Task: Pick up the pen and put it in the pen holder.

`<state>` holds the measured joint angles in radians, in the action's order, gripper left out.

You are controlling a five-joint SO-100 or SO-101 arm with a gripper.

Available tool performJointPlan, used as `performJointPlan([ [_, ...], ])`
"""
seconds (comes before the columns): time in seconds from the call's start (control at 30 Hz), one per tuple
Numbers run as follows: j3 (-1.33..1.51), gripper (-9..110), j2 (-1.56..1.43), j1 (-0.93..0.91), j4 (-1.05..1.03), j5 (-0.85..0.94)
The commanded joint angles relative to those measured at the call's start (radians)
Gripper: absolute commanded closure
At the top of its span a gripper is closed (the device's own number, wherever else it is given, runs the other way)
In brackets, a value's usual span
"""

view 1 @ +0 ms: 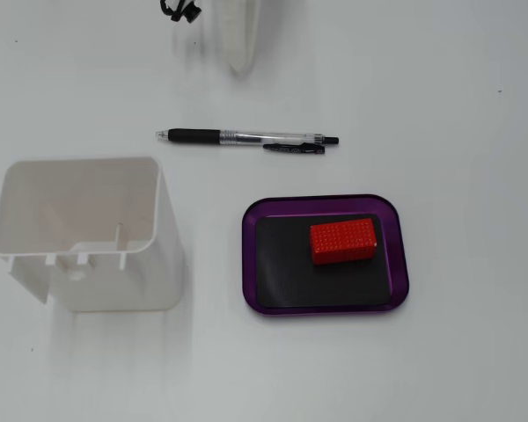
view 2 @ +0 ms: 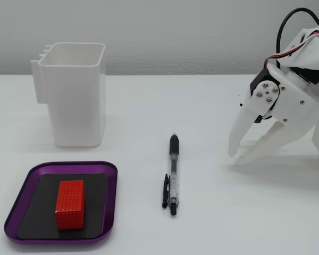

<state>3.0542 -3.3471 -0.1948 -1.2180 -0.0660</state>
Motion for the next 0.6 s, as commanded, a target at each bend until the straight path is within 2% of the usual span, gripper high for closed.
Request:
performJointPlan([
  [0.0, 0.006, 102, -0.103, 0.005, 0.002, 0.009],
  [0.57, 0.006, 102, -0.103, 0.005, 0.009, 0.009],
])
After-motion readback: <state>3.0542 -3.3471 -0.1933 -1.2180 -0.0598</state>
